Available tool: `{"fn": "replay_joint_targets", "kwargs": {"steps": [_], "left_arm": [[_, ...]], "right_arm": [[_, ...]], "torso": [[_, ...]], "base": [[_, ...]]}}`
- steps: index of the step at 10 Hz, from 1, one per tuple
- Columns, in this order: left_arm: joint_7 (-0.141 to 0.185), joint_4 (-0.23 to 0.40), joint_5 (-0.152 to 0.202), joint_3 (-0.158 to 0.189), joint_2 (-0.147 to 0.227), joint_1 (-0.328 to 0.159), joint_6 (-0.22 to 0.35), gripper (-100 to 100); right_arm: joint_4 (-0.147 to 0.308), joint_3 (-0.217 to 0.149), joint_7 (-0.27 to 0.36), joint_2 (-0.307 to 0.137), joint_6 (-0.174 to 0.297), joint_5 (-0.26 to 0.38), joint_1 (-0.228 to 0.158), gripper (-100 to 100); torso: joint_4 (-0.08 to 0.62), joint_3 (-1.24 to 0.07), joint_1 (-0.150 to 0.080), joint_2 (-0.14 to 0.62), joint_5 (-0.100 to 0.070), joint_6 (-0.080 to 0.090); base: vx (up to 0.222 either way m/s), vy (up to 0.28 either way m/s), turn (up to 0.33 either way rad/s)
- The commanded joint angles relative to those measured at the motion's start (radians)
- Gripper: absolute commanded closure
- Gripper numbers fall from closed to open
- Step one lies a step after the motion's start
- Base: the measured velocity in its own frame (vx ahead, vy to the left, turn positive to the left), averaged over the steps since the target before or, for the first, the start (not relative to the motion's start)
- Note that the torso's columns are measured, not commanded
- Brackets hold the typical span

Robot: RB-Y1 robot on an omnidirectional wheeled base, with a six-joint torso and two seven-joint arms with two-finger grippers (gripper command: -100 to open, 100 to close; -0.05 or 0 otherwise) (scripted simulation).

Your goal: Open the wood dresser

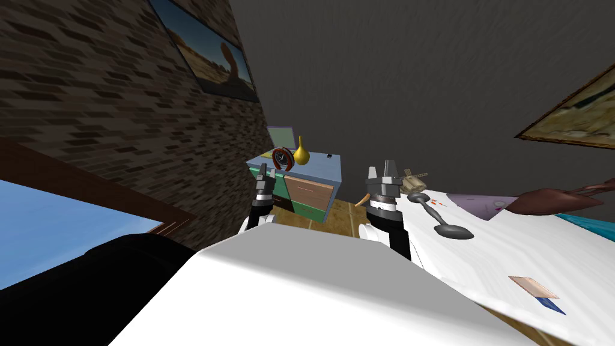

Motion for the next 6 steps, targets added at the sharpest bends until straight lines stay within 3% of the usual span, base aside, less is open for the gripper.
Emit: {"fn": "replay_joint_targets", "kwargs": {"steps": [1,6], "left_arm": [[0.000,0.000,0.000,0.000,0.000,0.000,0.000,0],[0.000,0.000,0.000,0.000,0.000,0.000,0.000,0]], "right_arm": [[0.000,0.000,0.000,0.000,0.000,0.000,0.000,0],[0.000,0.000,0.000,0.000,0.000,0.000,0.000,0]], "torso": [[0.041,-0.082,0.000,0.040,0.000,0.000],[0.396,-0.792,0.000,0.396,0.000,0.000]], "base": [[0.000,0.000,0.000],[0.000,0.000,0.000]]}}
